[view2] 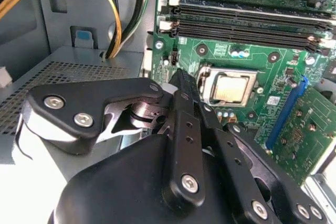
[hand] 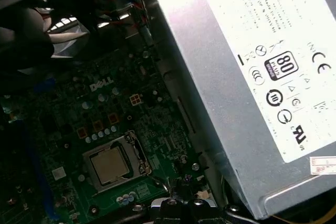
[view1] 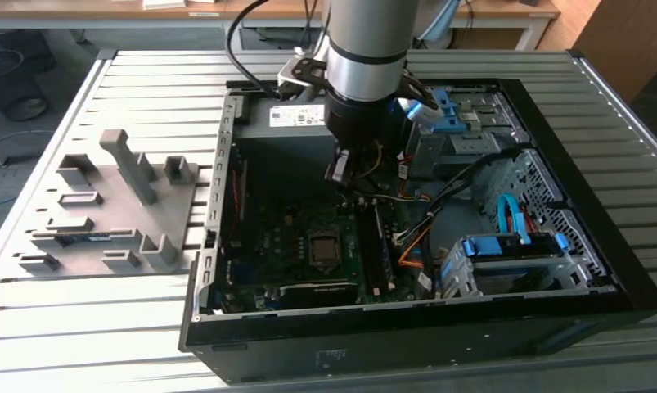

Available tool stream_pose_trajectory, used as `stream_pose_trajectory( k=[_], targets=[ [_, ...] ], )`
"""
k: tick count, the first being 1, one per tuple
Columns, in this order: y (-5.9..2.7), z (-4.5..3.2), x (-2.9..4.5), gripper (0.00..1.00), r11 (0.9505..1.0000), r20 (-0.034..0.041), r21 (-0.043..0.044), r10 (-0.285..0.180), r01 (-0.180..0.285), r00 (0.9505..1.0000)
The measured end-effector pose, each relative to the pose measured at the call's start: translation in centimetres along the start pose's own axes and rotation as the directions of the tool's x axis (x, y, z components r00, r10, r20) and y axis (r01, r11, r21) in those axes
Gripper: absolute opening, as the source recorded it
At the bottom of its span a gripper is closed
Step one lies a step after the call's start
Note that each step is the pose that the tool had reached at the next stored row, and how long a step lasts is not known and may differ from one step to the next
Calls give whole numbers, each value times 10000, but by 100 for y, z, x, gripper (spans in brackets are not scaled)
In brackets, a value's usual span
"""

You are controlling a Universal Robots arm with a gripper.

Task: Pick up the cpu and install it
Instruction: 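Install the first cpu locking lever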

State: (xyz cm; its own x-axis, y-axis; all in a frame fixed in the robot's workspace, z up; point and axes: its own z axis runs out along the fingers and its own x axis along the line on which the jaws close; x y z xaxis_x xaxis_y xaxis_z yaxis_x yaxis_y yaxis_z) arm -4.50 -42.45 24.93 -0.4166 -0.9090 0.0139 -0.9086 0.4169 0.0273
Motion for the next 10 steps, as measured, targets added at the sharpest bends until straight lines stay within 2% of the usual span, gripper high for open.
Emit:
stream_pose_trajectory(
  k=[6,10],
  targets=[
    [-15,104,-7,10,10000,-9,-22,-1,1,10000],
    [-36,106,39,10,10000,-12,-22,-2,2,10000]
  ],
)
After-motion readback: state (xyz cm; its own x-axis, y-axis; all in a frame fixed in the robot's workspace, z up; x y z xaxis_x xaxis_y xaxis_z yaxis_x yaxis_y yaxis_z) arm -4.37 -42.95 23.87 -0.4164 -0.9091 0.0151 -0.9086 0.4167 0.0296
